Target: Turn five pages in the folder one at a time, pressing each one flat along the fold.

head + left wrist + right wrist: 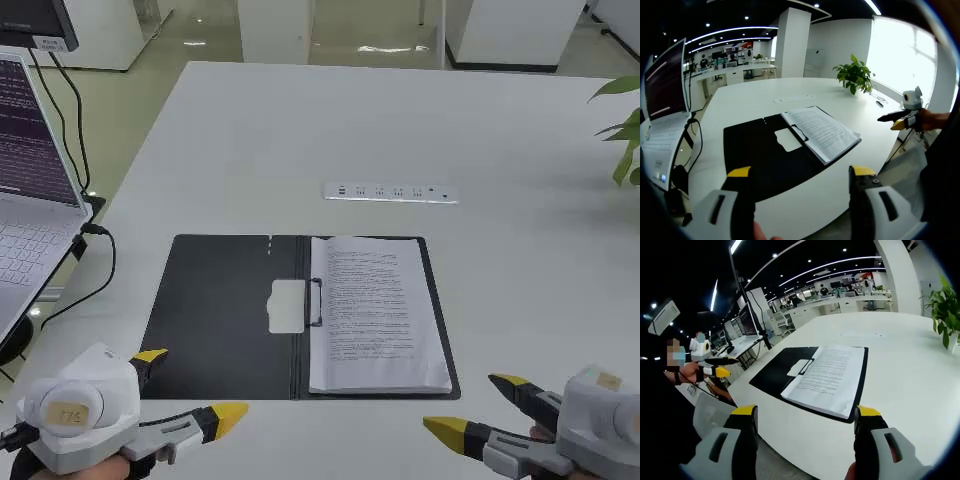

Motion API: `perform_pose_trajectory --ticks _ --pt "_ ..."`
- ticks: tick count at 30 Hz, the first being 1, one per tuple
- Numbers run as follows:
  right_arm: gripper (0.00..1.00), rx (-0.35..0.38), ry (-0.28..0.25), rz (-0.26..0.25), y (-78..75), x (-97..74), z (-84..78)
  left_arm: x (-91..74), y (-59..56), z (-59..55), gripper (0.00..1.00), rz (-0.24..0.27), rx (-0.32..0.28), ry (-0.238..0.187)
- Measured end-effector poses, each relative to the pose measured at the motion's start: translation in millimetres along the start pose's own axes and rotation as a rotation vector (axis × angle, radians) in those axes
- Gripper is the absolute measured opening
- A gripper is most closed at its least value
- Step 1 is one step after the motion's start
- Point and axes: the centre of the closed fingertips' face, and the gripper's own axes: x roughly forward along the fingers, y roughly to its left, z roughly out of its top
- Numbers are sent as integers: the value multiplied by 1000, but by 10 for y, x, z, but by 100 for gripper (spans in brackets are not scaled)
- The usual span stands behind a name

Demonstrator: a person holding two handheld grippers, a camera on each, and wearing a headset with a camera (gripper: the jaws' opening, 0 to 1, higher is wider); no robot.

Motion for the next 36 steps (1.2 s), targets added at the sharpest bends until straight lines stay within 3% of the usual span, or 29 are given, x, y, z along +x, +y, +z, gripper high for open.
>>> perform_pose_trajectory --ticks 21,36 --pt "79 -13 3 7 16 22 35 -51 33 92 79 9 0 -22" --pt "79 -10 1 -2 17 -10 13 -62 46 44 79 13 -6 -23"
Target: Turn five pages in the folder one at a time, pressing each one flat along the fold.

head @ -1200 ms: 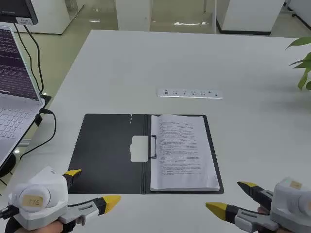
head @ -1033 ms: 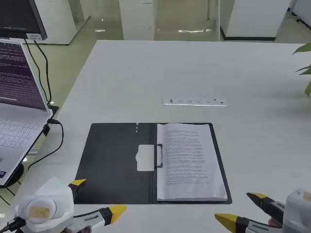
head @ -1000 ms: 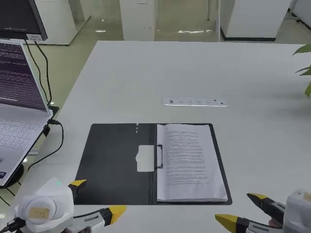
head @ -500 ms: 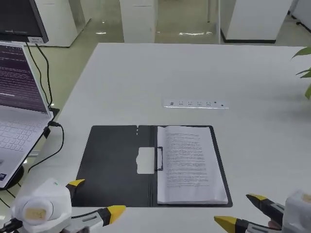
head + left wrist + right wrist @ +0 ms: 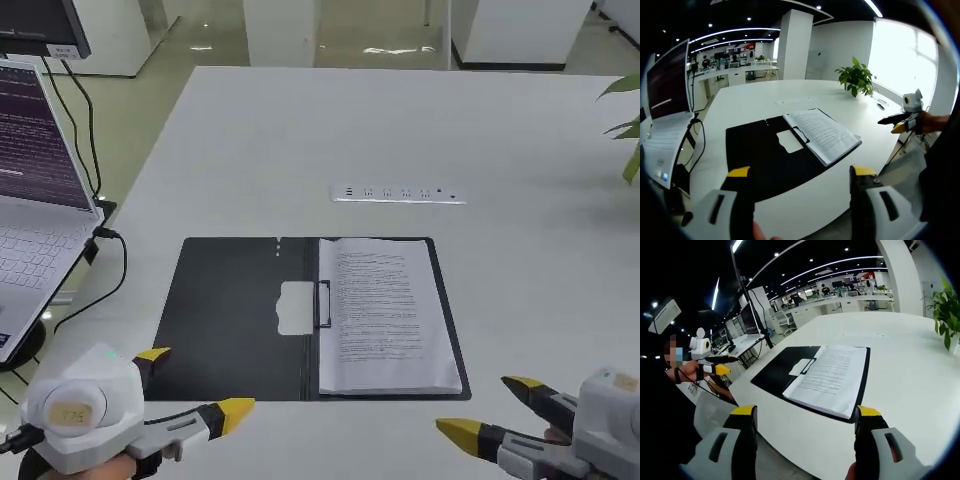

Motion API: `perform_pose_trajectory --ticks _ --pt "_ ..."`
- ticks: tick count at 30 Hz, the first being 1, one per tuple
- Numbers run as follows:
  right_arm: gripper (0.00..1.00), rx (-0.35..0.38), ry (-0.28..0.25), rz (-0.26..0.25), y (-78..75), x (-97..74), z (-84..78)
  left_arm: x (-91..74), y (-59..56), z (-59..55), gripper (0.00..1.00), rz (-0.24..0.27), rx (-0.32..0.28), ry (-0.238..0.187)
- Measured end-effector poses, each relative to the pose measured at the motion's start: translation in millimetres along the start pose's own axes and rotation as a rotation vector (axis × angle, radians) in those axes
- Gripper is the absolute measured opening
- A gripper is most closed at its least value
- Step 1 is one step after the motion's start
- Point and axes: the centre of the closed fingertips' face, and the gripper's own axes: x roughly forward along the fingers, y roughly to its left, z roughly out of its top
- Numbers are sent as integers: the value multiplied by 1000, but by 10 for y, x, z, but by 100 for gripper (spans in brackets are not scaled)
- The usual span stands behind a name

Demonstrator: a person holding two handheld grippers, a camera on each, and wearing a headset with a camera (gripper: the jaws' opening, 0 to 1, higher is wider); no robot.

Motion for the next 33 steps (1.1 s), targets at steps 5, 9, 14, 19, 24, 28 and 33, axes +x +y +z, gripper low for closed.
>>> perform_pose_trajectory --ticks 5,9,14,19,24,28,33 --pt "80 -1 3 0 8 1 -17 -15 17 -2 79 2 0 -2" --pt "80 -2 3 2 17 7 -15 -27 31 6 79 6 -2 -7" --pt "79 -4 6 -1 7 7 -29 -25 41 -2 79 4 1 -6" --pt "79 1 0 -12 1 -6 -31 -7 37 -6 79 -5 7 -5" --pt "79 5 -3 -21 9 -11 -41 45 33 4 79 -23 22 1" --pt "79 7 -2 -31 12 -21 -56 114 12 47 79 -44 40 3" --pt "79 15 -12 -45 9 -62 -60 223 -54 100 78 -82 75 11"
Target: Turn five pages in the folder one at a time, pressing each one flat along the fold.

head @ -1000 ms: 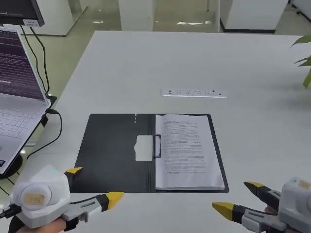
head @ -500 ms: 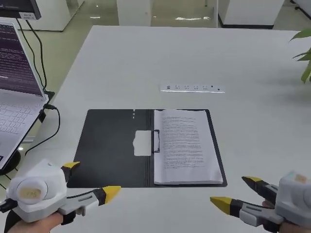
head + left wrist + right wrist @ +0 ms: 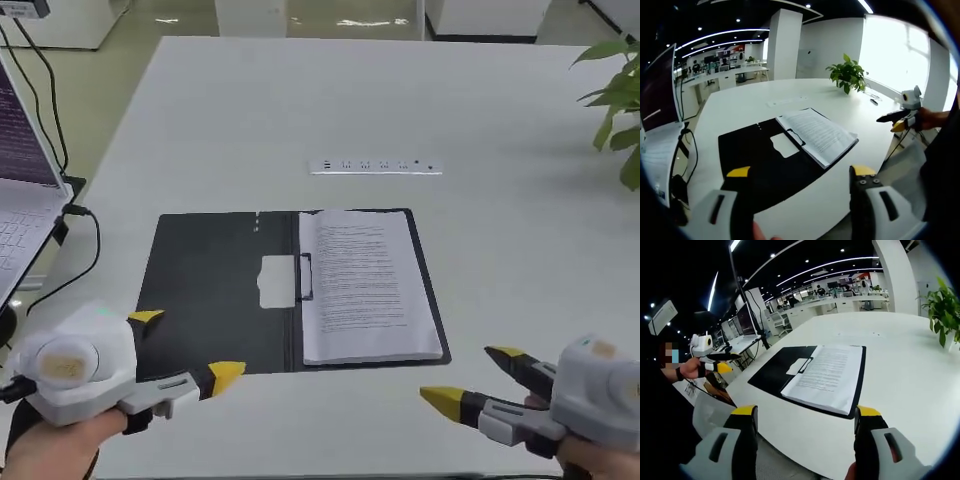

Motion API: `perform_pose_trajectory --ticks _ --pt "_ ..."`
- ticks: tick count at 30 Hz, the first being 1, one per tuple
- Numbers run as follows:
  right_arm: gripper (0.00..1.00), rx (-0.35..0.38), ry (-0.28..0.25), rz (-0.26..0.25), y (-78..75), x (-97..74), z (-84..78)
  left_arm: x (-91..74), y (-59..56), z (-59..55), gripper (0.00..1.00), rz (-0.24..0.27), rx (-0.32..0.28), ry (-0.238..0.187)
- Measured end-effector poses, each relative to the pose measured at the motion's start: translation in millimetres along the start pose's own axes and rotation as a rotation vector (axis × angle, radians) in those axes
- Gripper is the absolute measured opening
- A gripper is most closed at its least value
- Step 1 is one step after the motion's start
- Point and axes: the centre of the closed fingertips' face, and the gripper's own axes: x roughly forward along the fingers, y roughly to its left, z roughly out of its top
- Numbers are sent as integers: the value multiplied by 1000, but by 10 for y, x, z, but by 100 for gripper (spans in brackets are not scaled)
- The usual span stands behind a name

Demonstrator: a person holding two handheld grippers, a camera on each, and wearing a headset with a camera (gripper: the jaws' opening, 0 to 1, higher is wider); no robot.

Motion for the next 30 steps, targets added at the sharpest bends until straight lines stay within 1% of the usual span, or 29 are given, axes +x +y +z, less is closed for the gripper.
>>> perform_pose_trajectory --ticks 5,7,12,16,22,27,30 --pt "79 7 -3 -13 -7 -29 -16 121 -71 70 78 -40 33 9" --pt "78 11 -7 -19 -5 -38 -11 158 -85 98 78 -50 41 8" --pt "78 12 -5 -23 14 -35 -21 267 -166 179 78 -86 65 8" --pt "78 12 -4 -22 25 -28 -23 345 -207 211 78 -110 81 12" --pt "78 4 5 -17 19 -20 -24 487 -299 244 78 -148 114 24" --pt "78 5 3 -17 4 -10 -10 593 -377 324 78 -172 139 27" --pt "78 4 4 -17 -7 -2 -3 647 -399 414 77 -180 142 16"
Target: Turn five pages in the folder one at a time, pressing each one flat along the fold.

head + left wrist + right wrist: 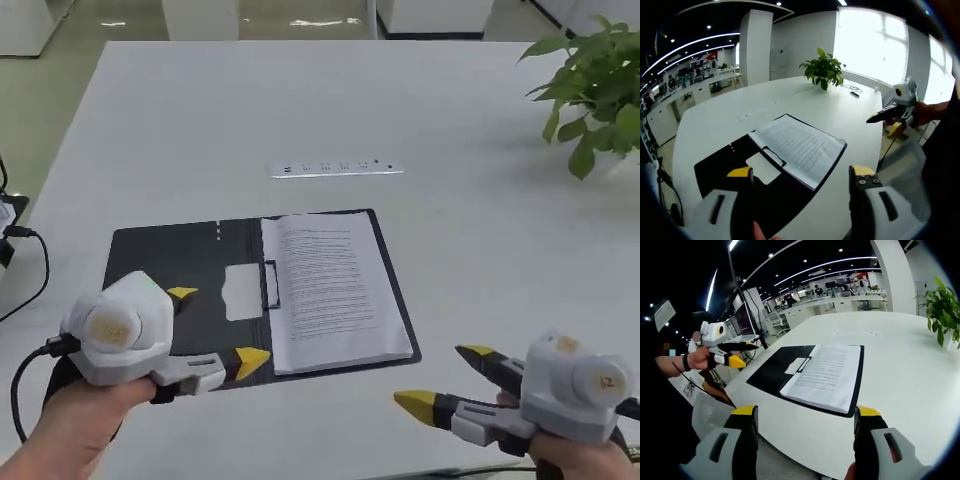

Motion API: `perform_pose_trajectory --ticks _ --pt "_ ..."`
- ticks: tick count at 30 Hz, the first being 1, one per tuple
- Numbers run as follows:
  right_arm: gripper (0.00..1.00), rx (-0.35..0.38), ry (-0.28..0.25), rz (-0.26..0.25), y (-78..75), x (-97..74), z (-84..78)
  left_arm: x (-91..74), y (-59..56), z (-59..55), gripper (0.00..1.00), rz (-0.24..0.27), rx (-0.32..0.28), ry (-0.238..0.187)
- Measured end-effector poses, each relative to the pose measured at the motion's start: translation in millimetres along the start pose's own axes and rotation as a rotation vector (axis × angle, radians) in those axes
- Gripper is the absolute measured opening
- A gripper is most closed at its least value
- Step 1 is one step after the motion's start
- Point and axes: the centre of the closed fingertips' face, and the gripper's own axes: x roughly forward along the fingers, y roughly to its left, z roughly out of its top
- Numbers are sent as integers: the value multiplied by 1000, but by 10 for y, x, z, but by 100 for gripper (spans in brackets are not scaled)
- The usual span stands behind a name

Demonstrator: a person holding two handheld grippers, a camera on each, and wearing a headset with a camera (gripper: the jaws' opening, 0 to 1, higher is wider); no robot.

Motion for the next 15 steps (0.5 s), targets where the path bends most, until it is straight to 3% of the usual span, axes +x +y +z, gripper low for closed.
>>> perform_pose_trajectory --ticks 8,15 --pt "78 3 1 2 -27 0 -6 203 -48 197 77 -34 32 -12" --pt "78 15 2 -1 -67 -24 -35 439 -194 323 77 -80 72 -4"
